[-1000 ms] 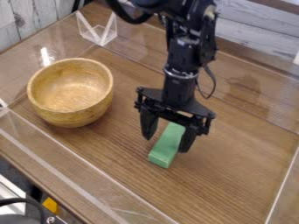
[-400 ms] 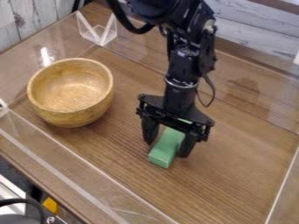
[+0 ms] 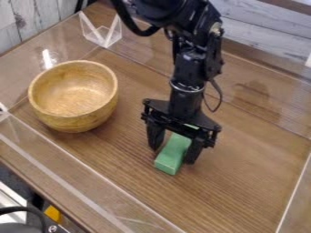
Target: Put the green block in the brown bowl
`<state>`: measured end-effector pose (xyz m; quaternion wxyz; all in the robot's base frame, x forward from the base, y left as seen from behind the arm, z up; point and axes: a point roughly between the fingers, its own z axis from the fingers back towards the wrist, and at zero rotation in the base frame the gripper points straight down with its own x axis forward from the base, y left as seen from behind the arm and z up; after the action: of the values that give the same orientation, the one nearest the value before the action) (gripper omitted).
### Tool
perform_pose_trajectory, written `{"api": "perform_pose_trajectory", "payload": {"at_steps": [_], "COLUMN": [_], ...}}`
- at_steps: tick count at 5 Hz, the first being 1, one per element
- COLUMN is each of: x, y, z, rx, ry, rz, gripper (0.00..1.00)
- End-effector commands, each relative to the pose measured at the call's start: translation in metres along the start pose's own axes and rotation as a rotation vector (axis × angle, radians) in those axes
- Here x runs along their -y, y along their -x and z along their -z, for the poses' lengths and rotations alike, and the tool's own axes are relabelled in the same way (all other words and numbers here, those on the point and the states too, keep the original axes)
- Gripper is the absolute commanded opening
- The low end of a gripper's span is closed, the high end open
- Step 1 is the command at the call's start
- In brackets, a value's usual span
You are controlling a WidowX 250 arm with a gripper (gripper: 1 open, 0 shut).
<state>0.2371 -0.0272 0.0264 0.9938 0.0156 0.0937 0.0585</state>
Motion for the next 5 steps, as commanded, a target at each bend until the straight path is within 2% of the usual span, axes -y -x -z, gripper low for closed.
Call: {"api": "perform_pose_trajectory", "payload": {"at_steps": [1,3,4,5], "x": [-0.0028,-0.0043,-0.0047,-0.0058], "y": [-0.0041,-0.0056,-0.0054,-0.0037], "z": [-0.0048,-0.0033,-0.0028,-0.0043], "rx": [0.024,0.025,0.024,0.023], "ry": [0.002,-0.001,0.000,0.001], "rz": [-0.008,-0.012,-0.015,-0.015], "gripper": [1.00,1.00,0.00,0.00]}}
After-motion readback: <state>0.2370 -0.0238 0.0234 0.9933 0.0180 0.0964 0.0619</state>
